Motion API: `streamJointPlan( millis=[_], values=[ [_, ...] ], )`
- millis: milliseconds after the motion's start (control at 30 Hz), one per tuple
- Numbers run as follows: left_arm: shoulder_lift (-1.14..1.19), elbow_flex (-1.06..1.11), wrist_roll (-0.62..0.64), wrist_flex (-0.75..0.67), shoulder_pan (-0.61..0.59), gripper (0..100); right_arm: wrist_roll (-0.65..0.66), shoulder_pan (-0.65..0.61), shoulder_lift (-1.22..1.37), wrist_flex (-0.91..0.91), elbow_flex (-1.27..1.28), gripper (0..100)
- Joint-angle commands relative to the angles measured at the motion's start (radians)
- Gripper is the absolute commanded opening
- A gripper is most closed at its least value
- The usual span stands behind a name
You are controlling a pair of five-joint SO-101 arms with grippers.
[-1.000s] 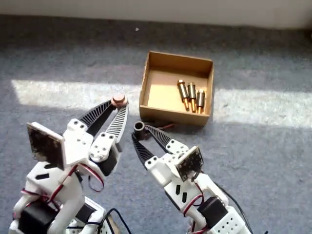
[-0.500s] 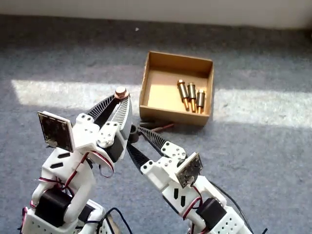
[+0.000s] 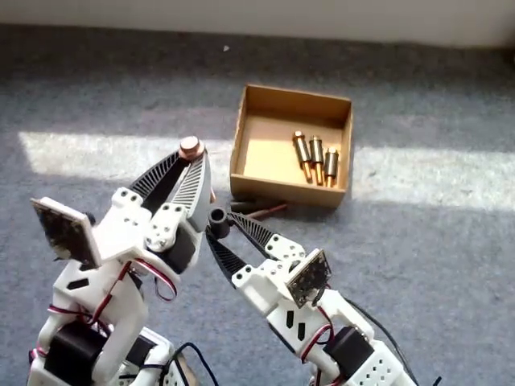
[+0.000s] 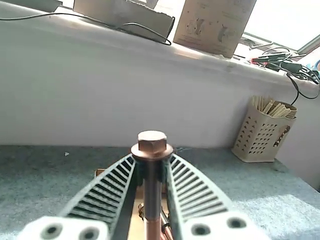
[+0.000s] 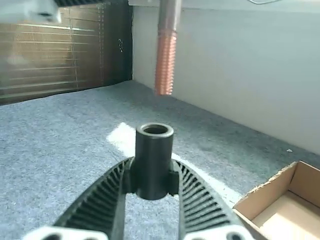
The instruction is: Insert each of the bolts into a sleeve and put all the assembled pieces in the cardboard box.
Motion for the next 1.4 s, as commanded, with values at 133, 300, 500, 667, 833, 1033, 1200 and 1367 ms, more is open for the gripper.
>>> streamJointPlan(
  millis=[133, 300, 500, 667, 833, 1033, 1200, 1367],
  values=[
    [-0.108, -0.039, -0.002, 0.101, 0.064, 1, 0.009, -0.007, -0.008, -0.001, 0.119, 0.5],
    [-0.079, 0.044, -0.003, 0.051, 0.067, 1, 0.009, -0.008, -0.008, -0.001, 0.122, 0.5],
    [-0.071, 0.096, 0.000, 0.017, 0.070, 1, 0.009, -0.008, -0.010, -0.001, 0.122, 0.5],
    [-0.079, 0.127, 0.000, 0.021, 0.070, 1, 0.009, -0.007, -0.010, -0.001, 0.122, 0.5],
    [-0.081, 0.173, -0.058, 0.023, 0.081, 1, 0.009, -0.004, -0.010, -0.001, 0.119, 0.5],
    [-0.081, 0.196, -0.157, 0.126, 0.134, 3, 0.005, 0.022, -0.004, 0.002, 0.119, 0.5],
    [-0.081, 0.199, -0.158, 0.219, 0.133, 19, 0.005, 0.082, -0.004, 0.002, 0.119, 0.5],
    [-0.081, 0.194, -0.164, 0.264, 0.133, 23, 0.003, 0.125, -0.002, 0.012, 0.119, 0.5]
  ],
)
